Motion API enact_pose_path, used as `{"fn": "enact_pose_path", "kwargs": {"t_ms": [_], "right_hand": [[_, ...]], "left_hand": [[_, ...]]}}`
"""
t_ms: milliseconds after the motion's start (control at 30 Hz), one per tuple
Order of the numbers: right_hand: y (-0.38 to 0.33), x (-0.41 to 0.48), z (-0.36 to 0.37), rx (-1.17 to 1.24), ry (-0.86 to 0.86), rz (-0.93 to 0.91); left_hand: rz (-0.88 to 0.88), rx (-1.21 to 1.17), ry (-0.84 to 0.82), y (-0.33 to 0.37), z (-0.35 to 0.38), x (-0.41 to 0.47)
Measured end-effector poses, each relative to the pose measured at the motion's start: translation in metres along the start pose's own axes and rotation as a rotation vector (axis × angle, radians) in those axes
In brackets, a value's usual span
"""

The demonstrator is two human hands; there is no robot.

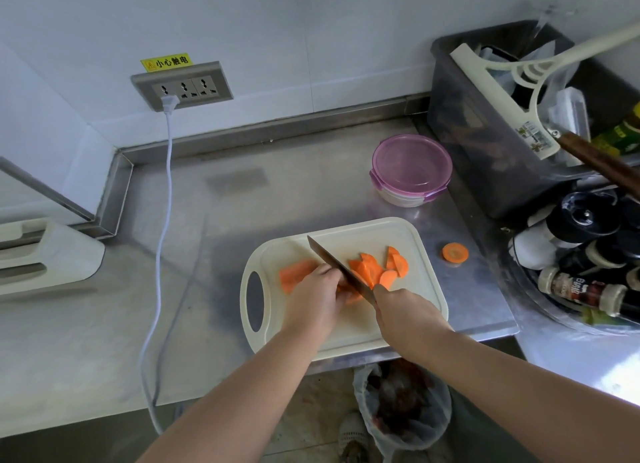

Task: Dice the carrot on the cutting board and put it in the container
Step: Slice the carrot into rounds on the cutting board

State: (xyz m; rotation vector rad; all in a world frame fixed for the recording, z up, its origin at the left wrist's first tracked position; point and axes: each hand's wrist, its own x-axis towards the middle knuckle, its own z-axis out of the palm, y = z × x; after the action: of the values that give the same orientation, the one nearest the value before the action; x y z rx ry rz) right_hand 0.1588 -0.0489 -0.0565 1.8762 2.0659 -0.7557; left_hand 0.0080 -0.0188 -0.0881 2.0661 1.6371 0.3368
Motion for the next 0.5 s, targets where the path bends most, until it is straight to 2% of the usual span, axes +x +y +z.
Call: {"fn": "enact_pose_path", "kwargs": {"t_ms": [233,400,500], "right_hand": [[-0.001,0.003,0.005,0.041,-0.020,0.028],[0.012,0.009,-0.001,0.256,-0.033,0.060],[0.015,0.006,-0.008,0.309,0.027,0.073]], "left_hand": [[0.001,0.032,-0.001,-0.003,0.002,0.000],[0.006,0.023,0.025,-0.002,0.002,-0.003],[-0.002,0.008,0.034,-0.001,0.003,-0.005]]}}
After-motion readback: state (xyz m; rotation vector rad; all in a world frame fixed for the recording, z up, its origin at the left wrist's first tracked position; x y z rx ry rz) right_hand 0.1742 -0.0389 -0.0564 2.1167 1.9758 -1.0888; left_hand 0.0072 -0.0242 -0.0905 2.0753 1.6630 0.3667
